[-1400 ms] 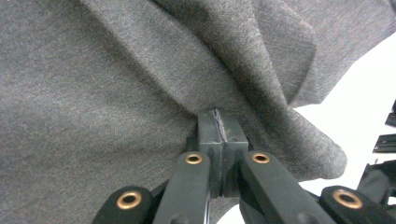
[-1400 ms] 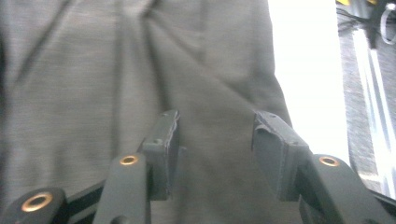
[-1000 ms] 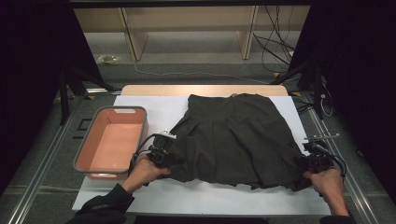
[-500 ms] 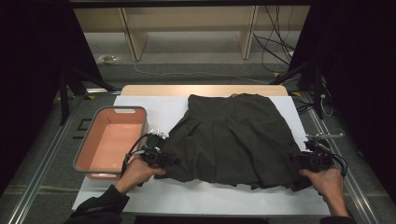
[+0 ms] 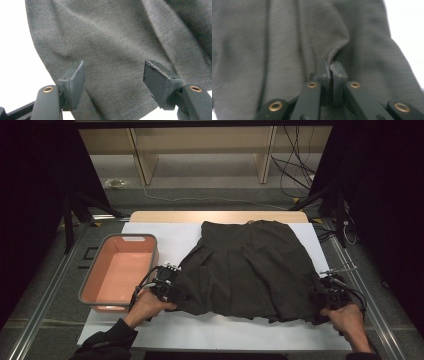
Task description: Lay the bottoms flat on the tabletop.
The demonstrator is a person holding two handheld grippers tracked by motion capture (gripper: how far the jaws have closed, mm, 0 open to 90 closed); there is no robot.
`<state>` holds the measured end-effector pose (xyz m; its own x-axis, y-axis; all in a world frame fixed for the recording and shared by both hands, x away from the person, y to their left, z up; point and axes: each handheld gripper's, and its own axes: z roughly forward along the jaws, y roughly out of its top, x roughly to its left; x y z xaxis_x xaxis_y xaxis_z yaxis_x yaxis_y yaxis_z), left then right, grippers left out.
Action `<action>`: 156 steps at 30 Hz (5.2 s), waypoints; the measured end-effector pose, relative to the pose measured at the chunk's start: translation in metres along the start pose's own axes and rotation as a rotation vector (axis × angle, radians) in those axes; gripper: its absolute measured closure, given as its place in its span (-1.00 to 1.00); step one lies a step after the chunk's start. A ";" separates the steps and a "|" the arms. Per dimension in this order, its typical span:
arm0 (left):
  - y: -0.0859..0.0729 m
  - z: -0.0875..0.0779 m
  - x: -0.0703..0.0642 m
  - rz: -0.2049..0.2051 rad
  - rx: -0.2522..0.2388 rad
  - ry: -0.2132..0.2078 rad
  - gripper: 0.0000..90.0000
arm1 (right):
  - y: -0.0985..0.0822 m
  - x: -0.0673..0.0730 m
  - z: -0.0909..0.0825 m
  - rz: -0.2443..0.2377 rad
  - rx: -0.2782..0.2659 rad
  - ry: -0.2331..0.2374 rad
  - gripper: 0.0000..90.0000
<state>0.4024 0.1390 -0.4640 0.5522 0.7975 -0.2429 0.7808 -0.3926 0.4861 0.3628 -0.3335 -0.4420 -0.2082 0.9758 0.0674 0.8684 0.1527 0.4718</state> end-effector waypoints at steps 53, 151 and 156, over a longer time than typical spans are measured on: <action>-0.011 0.014 -0.009 0.093 0.020 0.035 0.98 | 0.010 -0.056 0.014 0.112 -0.058 -0.052 -0.06; -0.005 -0.004 -0.001 -0.031 -0.055 -0.049 0.50 | 0.004 -0.054 -0.007 0.088 -0.061 -0.056 0.16; -0.004 -0.002 -0.003 -0.037 -0.046 -0.034 0.25 | 0.008 -0.045 -0.013 0.087 -0.097 -0.046 0.08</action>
<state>0.3974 0.1393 -0.4633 0.5335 0.7949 -0.2891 0.7870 -0.3414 0.5138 0.3733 -0.3783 -0.4301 -0.1116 0.9911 0.0721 0.8343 0.0541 0.5486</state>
